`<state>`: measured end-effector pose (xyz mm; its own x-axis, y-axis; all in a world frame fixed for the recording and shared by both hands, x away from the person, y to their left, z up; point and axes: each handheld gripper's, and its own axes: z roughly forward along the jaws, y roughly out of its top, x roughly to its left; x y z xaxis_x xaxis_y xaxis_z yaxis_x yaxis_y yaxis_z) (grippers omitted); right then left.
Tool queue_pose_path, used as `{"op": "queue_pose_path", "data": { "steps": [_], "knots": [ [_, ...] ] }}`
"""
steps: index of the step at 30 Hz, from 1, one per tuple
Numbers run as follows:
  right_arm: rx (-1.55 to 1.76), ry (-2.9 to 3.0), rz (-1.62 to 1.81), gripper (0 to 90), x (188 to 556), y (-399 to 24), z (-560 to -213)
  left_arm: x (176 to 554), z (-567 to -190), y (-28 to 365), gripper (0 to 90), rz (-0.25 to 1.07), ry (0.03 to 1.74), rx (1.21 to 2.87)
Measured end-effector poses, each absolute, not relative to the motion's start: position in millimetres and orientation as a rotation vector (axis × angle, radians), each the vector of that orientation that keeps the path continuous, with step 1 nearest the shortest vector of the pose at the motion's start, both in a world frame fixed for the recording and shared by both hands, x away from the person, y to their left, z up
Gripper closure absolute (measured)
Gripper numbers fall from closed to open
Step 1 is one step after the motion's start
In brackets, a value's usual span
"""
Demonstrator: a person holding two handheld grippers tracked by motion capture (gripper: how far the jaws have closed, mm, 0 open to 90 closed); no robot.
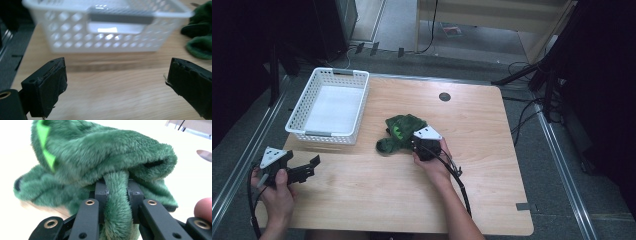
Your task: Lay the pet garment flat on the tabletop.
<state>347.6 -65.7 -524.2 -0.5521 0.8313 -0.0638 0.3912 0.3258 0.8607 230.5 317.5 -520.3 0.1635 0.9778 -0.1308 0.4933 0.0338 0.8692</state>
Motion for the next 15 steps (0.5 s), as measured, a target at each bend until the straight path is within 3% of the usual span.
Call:
{"op": "queue_pose_path", "data": {
  "steps": [11, 15],
  "knots": [
    [1.034, 2.097, 1.282, 76.1, 309.1, -79.6, -495.0, 252.7, -489.9, 226.0, 2.6, 0.626, 1.173, 1.676],
    [1.03, 2.132, 1.3, 76.1, 294.8, -86.6, -501.5, 253.9, -503.4, 194.0, 2.6, 0.493, 1.066, 1.793]
  ]
}}
